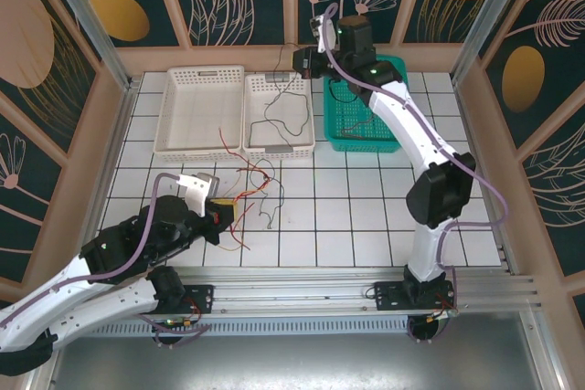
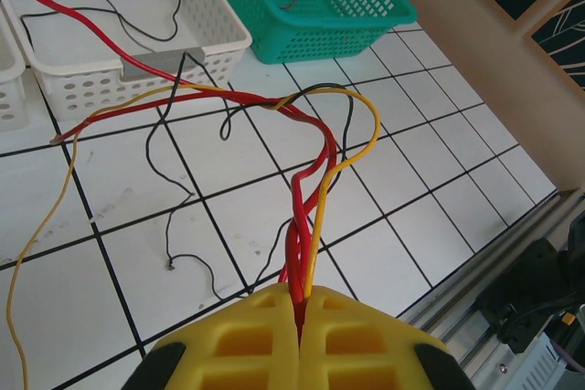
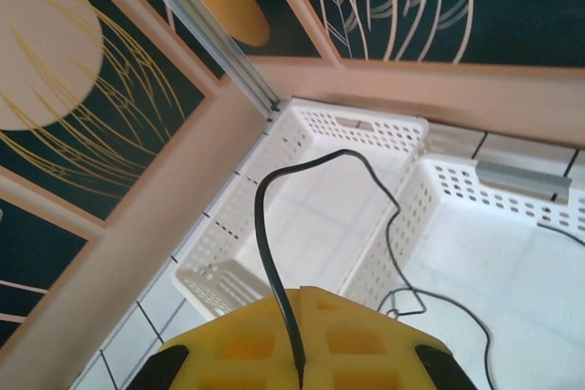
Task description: Untangle the cables
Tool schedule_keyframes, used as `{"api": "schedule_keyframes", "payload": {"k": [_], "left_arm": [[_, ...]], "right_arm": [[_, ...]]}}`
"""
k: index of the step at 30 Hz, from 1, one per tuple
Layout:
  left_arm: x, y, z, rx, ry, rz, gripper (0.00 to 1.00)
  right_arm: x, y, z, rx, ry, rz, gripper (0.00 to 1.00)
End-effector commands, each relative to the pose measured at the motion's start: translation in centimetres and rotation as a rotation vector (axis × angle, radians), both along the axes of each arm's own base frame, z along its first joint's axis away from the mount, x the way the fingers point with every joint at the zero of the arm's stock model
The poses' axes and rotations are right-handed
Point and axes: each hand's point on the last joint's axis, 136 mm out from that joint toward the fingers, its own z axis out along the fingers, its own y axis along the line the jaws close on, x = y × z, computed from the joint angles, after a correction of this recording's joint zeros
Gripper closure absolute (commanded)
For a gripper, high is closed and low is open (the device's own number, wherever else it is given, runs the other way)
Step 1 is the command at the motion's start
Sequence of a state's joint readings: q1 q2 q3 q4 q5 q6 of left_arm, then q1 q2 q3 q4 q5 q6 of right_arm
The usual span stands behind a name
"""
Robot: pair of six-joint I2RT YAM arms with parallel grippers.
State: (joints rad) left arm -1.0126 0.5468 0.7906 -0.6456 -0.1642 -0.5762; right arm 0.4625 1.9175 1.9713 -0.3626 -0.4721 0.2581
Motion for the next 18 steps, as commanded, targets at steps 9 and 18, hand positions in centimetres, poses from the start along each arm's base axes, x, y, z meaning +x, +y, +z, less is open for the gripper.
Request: {"api": "schedule_keyframes", "payload": {"k": [9, 18], "left_arm": [[0.1, -0.4, 0.4, -0.014, -0.021, -0.018, 1.0], [0.0, -0.5, 0.4, -0.016, -0.021, -0.02, 1.0]], "right_arm": [[0.5, 3.8, -12.0, -0.17, 0.158, 0.032, 1.0], [1.2, 3.5, -18.5, -0.27, 0.329, -0.028, 0.99]]}}
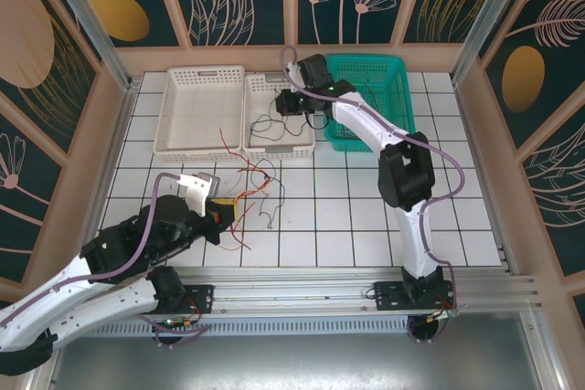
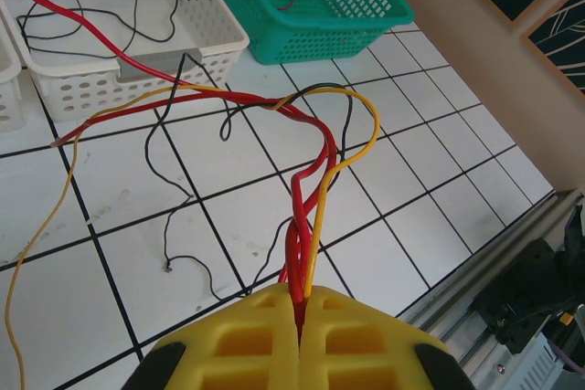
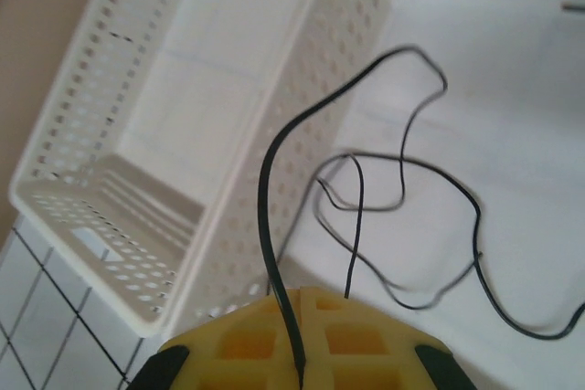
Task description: Untangle the cables
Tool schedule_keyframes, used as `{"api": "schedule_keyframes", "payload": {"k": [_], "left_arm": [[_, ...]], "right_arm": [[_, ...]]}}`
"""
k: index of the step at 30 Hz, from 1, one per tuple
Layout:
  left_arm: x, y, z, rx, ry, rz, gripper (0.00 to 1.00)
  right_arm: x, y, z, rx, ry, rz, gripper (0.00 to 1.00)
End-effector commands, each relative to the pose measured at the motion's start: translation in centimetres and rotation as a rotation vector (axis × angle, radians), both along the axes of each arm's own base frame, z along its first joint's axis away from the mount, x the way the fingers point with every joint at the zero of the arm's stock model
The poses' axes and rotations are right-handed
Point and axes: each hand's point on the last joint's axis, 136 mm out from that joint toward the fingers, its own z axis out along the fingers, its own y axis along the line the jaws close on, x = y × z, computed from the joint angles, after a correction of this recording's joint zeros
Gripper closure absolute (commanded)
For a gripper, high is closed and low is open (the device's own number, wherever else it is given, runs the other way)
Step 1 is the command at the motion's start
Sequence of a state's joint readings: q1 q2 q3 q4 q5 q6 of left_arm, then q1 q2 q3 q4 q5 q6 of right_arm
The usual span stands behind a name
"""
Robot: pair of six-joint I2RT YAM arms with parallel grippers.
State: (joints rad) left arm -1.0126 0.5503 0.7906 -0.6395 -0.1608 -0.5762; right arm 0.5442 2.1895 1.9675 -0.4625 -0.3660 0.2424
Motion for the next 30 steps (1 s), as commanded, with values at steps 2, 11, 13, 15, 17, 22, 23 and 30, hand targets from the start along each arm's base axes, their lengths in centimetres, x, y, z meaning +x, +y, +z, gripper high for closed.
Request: {"api": "schedule_keyframes", "payload": {"k": [2, 11, 13, 15, 17, 22, 23, 30], "left_arm": [[0.0, -0.3, 0.4, -0.015, -0.023, -0.016, 1.0], [0.1, -0.3, 0.4, -0.015, -0.023, -0.015, 1.0], [0.0, -0.3, 0.3, -0.013, -0.022, -0.016, 1.0], [0.0, -0.3, 0.4, -0.014, -0.022, -0.017, 1.0], [0.0, -0.4, 0.3, -0.013, -0.02, -0.017, 1.0], [0.1, -0.5, 0.1, -0.006, -0.016, -0.018, 1.0], [0.1, -0.5, 0.1, -0.005, -0.015, -0.017, 1.0], [0.2, -0.6, -0.2, 0.005, -0.009, -0.018, 1.0]], "right_arm": [[0.3, -0.4, -1.6, -0.05, 0.067, -0.024, 0.94], [0.3, -1.1, -1.2, -0.094, 0.074, -0.044, 0.74], [0.2, -1.4, -0.4, -0.099, 0.062, -0.048, 0.69], [0.0, -1.8, 0.4, -0.106, 0.044, -0.051, 0.67], [-0.4, -2.1, 1.9, -0.093, 0.015, -0.052, 0.64], [-2.0, -1.9, 5.8, -0.01, -0.038, -0.014, 0.57], [-2.3, -1.8, 6.5, 0.005, -0.041, -0.004, 0.56], [-4.4, 0.9, 5.8, -0.055, 0.006, 0.107, 0.5]]}}
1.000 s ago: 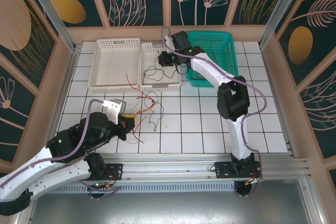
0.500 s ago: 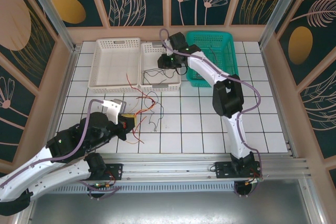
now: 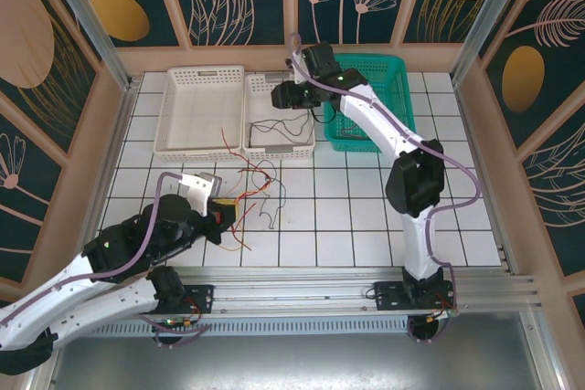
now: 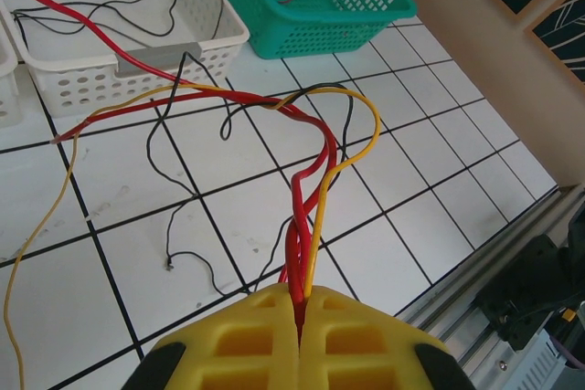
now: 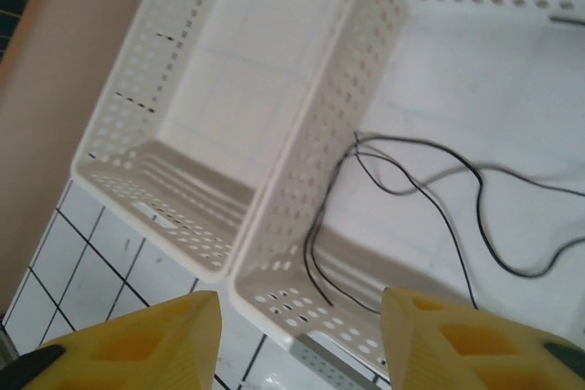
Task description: Untangle the cables
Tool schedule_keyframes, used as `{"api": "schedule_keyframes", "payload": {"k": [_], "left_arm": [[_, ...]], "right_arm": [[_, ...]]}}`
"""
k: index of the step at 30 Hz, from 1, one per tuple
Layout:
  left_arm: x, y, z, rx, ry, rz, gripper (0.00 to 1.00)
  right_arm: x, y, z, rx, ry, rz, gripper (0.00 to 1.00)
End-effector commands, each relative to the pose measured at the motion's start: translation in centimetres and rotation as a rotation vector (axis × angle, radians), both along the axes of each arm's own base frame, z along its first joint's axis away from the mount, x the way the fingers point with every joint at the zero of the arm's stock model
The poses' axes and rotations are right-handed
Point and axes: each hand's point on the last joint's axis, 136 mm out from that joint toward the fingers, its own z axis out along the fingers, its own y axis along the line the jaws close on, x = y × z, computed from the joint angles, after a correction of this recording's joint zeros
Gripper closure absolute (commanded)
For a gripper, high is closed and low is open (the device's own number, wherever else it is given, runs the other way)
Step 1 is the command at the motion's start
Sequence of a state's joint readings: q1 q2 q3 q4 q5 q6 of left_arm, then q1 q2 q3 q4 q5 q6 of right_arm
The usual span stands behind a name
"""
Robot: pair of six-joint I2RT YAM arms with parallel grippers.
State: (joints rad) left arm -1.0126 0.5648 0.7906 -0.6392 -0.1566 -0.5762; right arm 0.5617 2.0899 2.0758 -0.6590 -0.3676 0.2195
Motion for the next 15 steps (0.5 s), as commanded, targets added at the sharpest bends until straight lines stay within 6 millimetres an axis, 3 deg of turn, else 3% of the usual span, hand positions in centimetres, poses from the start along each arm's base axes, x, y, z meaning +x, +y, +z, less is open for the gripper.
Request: {"api": "schedule_keyframes", "payload": {"k": [1, 4, 7, 11, 15], "left_arm": [[0.1, -0.4, 0.1, -0.006, -0.017, -0.015, 1.0], [0.1, -0.4, 0.1, -0.005, -0.016, -0.013, 1.0], [0.1, -0.4, 0.1, -0.005, -0.017, -0.016, 1.0], [0.1, -0.5, 0.1, -0.006, -0.016, -0.021, 1.0], [-0.1, -0.6, 0.1, -0.008, -0.015, -0.034, 1.0]], "right_arm": [[-1.3, 1.7, -1.8, -0.088, 0.039, 0.071, 0.5], [-1.5, 2.1, -1.9, -0.147, 0.015, 0.067, 0.48], [-2.4, 2.3, 0.7, -0.064, -0.03, 0.068, 0.47], [-5.3, 2.0, 4.3, 0.054, -0.063, 0.123, 0.45], [-9.2, 1.1, 4.7, 0.137, -0.039, 0.186, 0.44]]}}
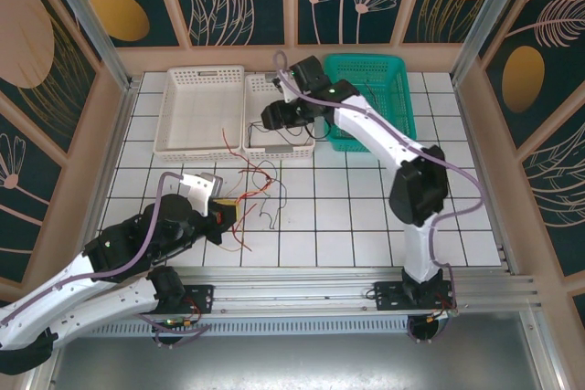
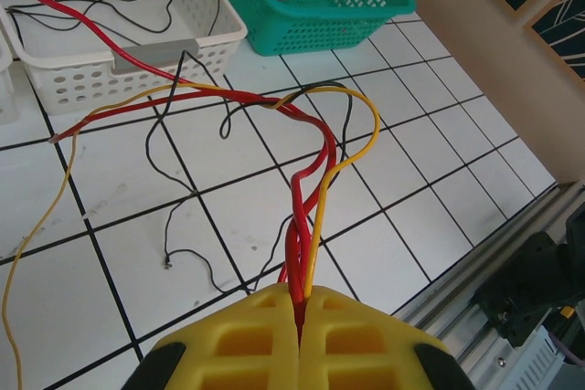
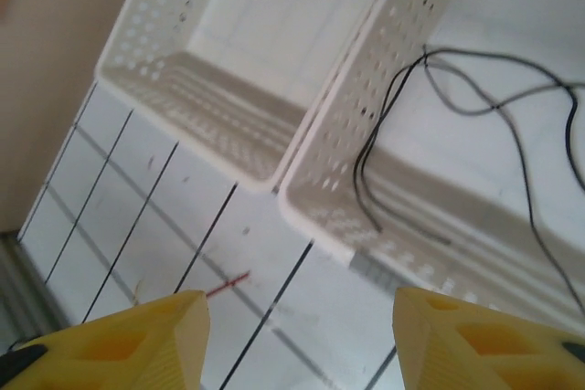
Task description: Untangle the cables
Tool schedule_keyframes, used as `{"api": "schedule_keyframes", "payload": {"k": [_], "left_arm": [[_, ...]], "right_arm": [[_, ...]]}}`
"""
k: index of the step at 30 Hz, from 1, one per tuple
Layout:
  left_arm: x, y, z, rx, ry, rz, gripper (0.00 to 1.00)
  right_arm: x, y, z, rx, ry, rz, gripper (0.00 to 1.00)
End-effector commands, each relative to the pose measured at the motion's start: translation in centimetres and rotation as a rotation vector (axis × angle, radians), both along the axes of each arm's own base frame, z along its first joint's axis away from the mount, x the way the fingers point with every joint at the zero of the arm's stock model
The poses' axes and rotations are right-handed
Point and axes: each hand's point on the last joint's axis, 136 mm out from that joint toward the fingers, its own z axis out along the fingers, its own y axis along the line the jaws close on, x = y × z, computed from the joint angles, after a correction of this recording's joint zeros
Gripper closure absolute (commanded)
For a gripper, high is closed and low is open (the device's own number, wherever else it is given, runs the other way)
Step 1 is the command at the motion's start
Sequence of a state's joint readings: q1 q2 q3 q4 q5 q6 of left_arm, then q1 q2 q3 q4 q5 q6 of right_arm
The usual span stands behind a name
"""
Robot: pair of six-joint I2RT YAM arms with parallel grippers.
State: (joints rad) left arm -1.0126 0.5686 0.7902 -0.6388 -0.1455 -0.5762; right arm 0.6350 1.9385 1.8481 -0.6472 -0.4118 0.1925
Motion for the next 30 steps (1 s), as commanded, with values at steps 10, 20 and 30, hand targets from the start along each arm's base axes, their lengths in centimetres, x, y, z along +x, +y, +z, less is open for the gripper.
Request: {"api": "schedule_keyframes", "payload": {"k": [10, 20, 30], "left_arm": [[-0.6, -1.1, 0.6, -0.034, -0.024, -0.073, 1.0], [-0.6, -0.8, 0.6, -0.041, -0.026, -0.062, 1.0], [-0.4, -0.9, 0.4, -0.028, -0.021, -0.058, 1.0]], "right_arm": [[-10.1, -2.9, 0.1, 0.286, 0.023, 0.136, 0.44], [-14.3, -4.6, -0.3, 0.396, -0.035, 0.168, 0.43], [-20.8, -3.5, 0.7, 0.479, -0.15, 0.336, 0.39]]}}
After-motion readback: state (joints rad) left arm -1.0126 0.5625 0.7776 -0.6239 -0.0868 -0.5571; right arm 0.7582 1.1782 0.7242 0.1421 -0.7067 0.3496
